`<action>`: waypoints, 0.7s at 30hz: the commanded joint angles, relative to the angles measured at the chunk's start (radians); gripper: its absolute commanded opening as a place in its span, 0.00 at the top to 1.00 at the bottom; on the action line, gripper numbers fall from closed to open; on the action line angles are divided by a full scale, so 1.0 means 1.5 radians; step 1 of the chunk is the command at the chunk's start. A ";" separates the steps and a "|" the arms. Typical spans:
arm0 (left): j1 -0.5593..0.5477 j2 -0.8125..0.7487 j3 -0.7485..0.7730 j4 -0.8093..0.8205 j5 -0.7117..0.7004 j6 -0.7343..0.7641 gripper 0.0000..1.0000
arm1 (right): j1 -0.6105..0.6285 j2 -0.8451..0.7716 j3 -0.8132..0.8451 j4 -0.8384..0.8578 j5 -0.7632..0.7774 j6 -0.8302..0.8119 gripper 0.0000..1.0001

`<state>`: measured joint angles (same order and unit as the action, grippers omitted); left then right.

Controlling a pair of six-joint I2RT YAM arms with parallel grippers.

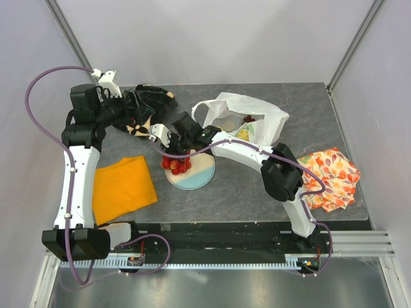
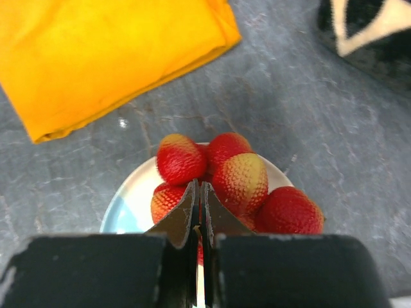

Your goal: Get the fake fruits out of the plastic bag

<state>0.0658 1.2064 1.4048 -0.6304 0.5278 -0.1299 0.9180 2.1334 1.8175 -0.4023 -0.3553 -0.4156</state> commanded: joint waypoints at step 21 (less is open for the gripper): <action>0.000 0.038 0.009 0.043 0.044 -0.026 0.11 | -0.024 -0.023 0.005 0.033 0.091 0.028 0.46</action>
<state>0.0658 1.2507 1.4048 -0.6159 0.5610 -0.1410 0.8806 2.1334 1.7775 -0.3733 -0.2054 -0.4114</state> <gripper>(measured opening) 0.894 0.535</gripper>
